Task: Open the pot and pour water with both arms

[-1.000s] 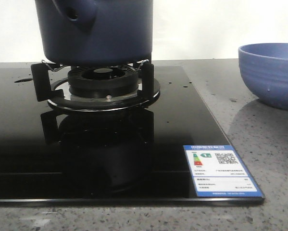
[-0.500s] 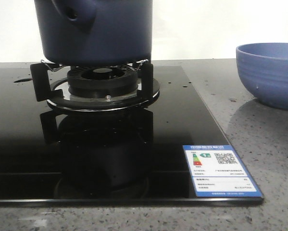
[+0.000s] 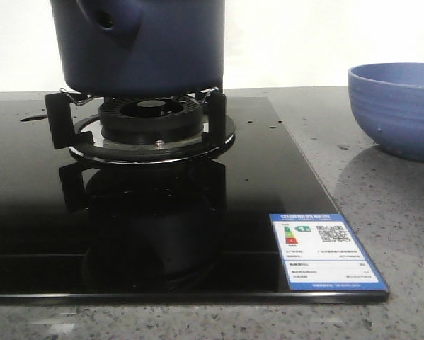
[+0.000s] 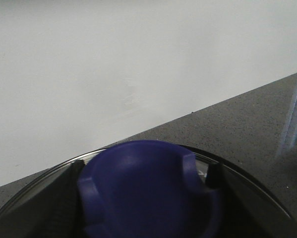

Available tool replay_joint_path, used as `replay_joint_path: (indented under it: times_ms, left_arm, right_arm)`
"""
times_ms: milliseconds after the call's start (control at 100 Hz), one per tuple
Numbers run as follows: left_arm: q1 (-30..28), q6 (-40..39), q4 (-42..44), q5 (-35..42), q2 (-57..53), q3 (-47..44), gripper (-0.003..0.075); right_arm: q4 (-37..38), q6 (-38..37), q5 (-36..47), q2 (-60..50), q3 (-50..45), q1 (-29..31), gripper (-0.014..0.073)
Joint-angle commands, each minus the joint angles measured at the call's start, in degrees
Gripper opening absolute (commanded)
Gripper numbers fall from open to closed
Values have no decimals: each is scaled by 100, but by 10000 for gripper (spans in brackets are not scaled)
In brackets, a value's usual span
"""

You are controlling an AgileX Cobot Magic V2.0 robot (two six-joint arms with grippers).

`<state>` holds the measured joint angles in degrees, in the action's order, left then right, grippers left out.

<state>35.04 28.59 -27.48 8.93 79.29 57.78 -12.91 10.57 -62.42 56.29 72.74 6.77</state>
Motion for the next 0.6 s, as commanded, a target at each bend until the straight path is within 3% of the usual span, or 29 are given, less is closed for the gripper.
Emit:
replay_joint_path:
  times_ms: [0, 590]
  left_arm:
    - [44, -46, 51, 657, -129, 223, 335]
    - [74, -361, 102, 823, -77, 223, 338]
  right_arm:
    - [-65, 66, 380, -101, 122, 24, 503]
    - [-65, 66, 441, -101, 122, 24, 503]
